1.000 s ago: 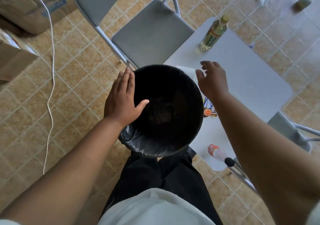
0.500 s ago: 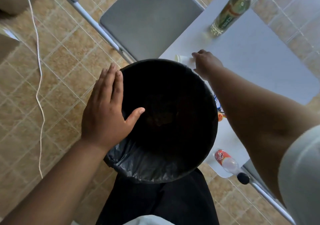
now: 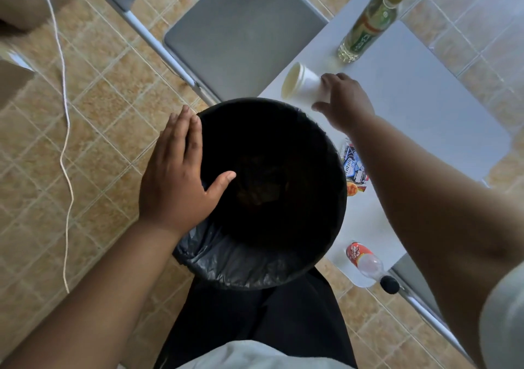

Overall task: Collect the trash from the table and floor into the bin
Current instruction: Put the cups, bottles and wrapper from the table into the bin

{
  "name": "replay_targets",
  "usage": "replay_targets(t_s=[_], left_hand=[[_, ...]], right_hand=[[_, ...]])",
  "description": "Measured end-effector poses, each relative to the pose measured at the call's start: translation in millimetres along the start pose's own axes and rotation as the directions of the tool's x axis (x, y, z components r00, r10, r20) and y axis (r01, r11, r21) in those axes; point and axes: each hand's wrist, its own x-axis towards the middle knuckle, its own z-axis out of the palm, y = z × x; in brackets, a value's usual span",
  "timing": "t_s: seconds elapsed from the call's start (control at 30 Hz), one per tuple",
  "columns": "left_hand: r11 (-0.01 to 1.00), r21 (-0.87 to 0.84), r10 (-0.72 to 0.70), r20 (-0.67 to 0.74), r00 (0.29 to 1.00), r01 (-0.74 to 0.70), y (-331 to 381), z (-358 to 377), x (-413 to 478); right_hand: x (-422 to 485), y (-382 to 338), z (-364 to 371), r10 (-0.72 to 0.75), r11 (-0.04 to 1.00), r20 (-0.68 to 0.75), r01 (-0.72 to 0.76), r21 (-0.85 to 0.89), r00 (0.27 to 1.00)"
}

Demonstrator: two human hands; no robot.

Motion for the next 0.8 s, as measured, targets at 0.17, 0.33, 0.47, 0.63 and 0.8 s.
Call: replay_targets(t_s=[0.17, 0.33, 0.47, 0.63, 0.8], left_hand=[[1.0, 0.004, -0.01, 0.038, 0.999, 0.01, 0, 2, 0], [0.999, -0.023, -0.031, 0.082, 0.996, 0.033, 4, -5, 3], [0.997, -0.067, -0.032, 0.092, 0.995, 0.038, 7, -12, 4], [0.996, -0.078, -0.028, 0.103, 0.994, 0.036, 3, -13, 0], [0.997, -0.079, -0.012, 0.089, 0.996, 0.019, 0, -11, 0]], right_hand=[[-51, -24, -58, -0.014, 0.989, -0.188, 0.041, 0.139, 0.982], [-120, -59, -107, 0.004, 0.958, -0.35, 0.097, 0.271, 0.937], [-174, -95, -103, 0.025, 0.921, -0.322, 0.103, 0.376, 0.947], [-212, -122, -51, 0.058, 0.943, -0.134, -0.011, 0.331, 0.989], [-213, -130, -7, 0.171, 0.957, 0.088, -0.187, 0.223, 0.981]])
